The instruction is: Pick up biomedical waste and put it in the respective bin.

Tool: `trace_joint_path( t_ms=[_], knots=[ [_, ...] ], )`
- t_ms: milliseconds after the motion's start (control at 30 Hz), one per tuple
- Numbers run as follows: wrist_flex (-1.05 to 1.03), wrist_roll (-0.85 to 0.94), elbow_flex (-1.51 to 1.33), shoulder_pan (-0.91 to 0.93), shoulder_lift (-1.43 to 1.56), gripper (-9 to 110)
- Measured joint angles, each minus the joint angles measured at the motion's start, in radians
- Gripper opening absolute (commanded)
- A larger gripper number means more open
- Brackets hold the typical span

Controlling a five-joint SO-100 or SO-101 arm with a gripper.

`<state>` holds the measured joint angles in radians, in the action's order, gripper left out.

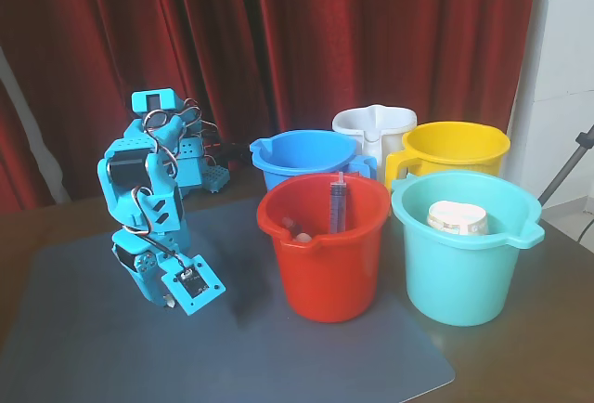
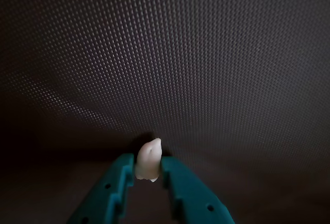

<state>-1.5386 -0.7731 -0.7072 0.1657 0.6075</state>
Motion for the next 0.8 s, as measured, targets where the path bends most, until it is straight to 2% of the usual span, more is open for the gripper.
trace_joint_path(
  t_ms=[400,633,800],
  knots=[
    [0.0,-0.063,0.017,0.014,-0.057,0],
    [-0.057,-0.209,0.041,0.061,0.028,0],
    [-0.064,-0.275,0.041,0.008,0.166,0]
  ],
)
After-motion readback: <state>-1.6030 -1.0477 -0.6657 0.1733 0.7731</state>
